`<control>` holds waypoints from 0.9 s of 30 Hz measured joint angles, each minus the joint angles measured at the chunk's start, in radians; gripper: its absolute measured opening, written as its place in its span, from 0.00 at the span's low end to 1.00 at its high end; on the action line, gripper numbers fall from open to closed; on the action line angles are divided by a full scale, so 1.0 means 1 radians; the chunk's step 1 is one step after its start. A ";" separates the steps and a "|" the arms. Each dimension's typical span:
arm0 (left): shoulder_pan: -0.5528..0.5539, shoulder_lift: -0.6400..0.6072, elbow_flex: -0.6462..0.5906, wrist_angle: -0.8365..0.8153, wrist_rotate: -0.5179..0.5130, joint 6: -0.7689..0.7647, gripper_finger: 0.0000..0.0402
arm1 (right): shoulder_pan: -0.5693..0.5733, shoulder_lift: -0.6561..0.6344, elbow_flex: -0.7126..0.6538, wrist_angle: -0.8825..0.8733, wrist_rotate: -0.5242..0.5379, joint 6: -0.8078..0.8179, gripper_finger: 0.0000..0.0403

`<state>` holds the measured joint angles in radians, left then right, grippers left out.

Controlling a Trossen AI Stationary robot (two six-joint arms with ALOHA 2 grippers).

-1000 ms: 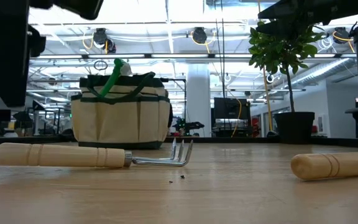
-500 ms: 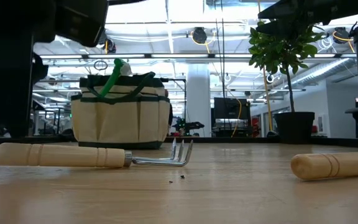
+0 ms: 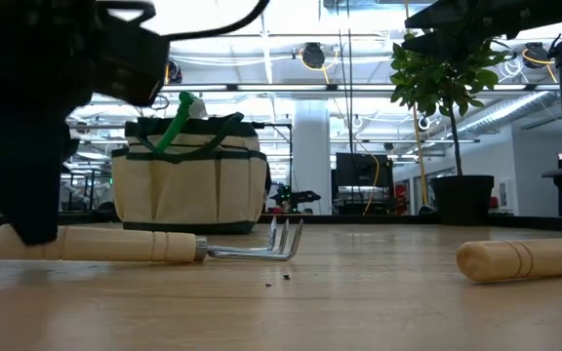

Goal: Pick & Place Garden tools in Gardening bag
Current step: Put the brown hand rake into the gardening bag

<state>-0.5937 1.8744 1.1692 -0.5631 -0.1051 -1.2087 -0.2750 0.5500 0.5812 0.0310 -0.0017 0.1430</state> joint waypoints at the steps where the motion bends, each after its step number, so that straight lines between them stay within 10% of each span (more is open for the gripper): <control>1: 0.001 0.000 -0.009 0.007 0.000 0.000 0.63 | 0.000 0.000 0.000 0.001 0.000 0.002 0.59; 27: 0.008 0.061 -0.065 0.054 -0.090 0.004 0.60 | 0.000 0.000 0.000 0.002 -0.002 0.003 0.59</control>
<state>-0.5858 1.9350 1.1046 -0.5094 -0.1947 -1.2049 -0.2751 0.5503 0.5812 0.0334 -0.0041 0.1455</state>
